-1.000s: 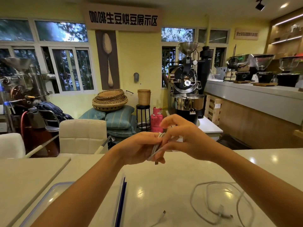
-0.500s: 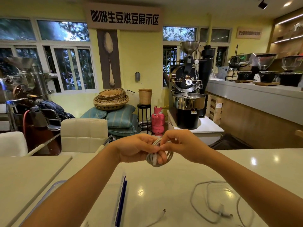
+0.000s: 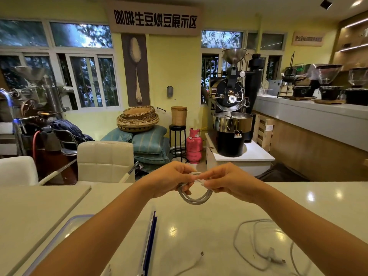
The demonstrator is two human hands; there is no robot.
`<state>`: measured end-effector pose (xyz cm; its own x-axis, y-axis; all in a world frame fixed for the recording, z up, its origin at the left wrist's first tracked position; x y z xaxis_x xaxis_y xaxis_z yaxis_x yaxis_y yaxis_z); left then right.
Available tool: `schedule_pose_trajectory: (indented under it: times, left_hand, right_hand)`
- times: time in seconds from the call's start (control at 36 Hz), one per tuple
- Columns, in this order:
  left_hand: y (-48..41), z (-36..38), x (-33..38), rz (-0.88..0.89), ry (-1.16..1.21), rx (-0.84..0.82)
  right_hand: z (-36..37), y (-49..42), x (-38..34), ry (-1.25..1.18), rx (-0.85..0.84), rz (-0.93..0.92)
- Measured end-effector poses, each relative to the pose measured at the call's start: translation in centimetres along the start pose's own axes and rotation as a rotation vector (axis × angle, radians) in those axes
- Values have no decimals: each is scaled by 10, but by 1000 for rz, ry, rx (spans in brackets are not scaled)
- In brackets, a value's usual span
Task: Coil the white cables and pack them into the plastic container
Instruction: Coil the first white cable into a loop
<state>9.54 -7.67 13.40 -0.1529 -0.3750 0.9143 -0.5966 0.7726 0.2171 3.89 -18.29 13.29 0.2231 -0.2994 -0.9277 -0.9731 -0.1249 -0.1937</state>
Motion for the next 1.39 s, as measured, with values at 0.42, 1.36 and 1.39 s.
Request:
schedule_pose_trajectory:
  times: [0.42, 1.36, 1.39]
  left_hand:
    - [-3, -4, 0, 11, -87, 121]
    - [1, -19, -12, 121, -306, 307]
    - [2, -21, -12, 130, -319, 311]
  right_hand:
    - [6, -6, 5, 227, 148, -199]
    - [21, -21, 8, 382, 173, -122]
    - [22, -22, 8, 369, 161, -116]
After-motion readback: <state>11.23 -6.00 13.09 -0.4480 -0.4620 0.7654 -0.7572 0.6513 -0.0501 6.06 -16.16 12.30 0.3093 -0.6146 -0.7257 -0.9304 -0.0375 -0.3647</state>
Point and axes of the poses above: each hand's wrist, its own y-axis away from the middle knuckle, its own z-axis out of the palm, x = y × z, the point moved 6 cm from there along -y, towards the middle knuckle, and after that the axes turned 10 degrees about -z, right-handed, at the moved point
